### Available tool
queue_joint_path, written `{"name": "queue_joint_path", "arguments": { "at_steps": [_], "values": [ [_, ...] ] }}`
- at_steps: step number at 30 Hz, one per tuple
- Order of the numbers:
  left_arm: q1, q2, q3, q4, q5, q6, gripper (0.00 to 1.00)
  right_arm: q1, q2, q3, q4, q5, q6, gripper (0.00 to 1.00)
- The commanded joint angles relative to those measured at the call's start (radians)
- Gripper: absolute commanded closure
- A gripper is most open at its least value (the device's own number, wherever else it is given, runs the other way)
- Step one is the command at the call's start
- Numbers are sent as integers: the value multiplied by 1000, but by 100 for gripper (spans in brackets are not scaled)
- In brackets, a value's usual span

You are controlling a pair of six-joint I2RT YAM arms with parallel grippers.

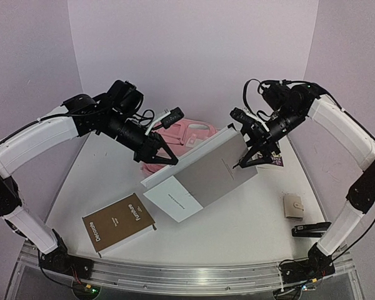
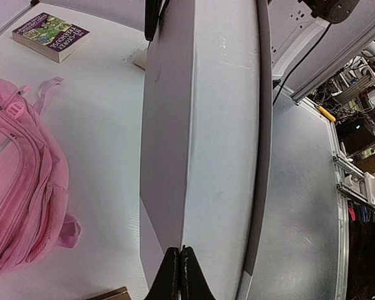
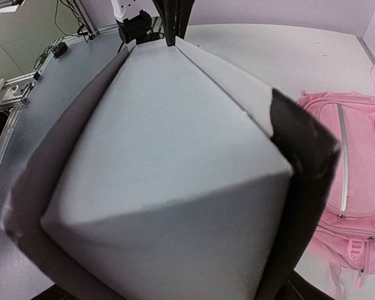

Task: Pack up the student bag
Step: Pick up the book from the center of the board.

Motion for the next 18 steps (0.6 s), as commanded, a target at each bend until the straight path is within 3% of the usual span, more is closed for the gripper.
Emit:
{"name": "queue_joint_path", "arguments": {
  "at_steps": [1, 12, 14, 18],
  "values": [
    [-6, -35, 6, 65, 63, 9, 100, 18, 7, 24, -35, -50, 17, 30],
    [-3, -33, 13, 66, -40, -15, 98, 29, 8, 27, -42, -32, 65, 68],
    [7, -30, 12, 64, -79, -37, 85, 29, 10, 31, -43, -35, 80, 72],
    [83, -65, -40, 127, -96, -123, 49, 24, 22, 52, -43, -41, 119, 83]
  ]
}}
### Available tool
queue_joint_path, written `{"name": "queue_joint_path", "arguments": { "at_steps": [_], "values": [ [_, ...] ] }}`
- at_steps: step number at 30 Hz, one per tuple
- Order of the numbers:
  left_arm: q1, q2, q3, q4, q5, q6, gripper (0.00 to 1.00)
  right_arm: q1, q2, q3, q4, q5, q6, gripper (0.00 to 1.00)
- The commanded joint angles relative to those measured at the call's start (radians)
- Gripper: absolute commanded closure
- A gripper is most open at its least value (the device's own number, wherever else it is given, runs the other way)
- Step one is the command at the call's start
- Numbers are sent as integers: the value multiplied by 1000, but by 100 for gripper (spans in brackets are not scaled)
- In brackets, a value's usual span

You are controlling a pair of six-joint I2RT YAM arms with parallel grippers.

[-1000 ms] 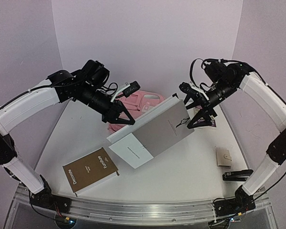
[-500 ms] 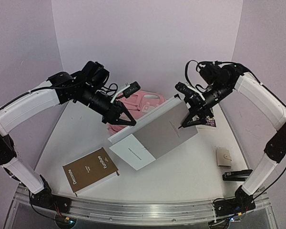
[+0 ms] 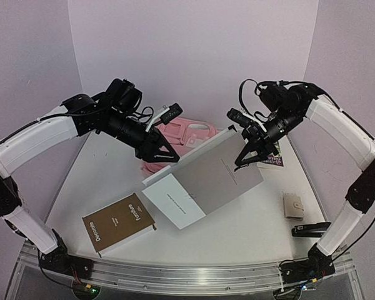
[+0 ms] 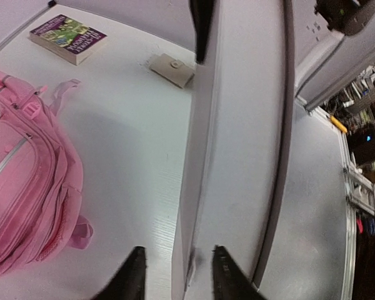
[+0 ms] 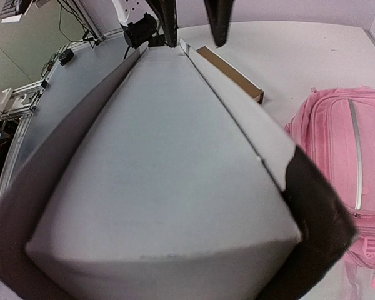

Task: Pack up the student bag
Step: Pick up the book from the center of the board.

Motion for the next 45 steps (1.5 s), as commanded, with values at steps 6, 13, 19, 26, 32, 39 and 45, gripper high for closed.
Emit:
{"name": "queue_joint_path", "arguments": {
  "at_steps": [6, 13, 19, 26, 32, 39, 45],
  "values": [
    [181, -183, -158, 234, -41, -176, 29, -70, 45, 75, -41, -119, 101, 84],
    [186, -242, -207, 253, -73, -204, 21, -85, 43, 68, -41, -132, 113, 84],
    [185, -290, -267, 288, -67, -233, 12, -89, 38, 55, -35, -154, 127, 83],
    [186, -326, -321, 327, -60, -257, 7, -96, 46, 45, -32, -180, 144, 82],
    [185, -334, -341, 344, -40, -264, 6, -98, 53, 49, -31, -189, 157, 82],
    [186, -346, -374, 374, 0, -274, 3, -100, 61, 54, -29, -194, 179, 81],
    [186, -308, -336, 326, 72, -245, 0, -100, 61, 28, -30, -177, 173, 80]
  ]
}}
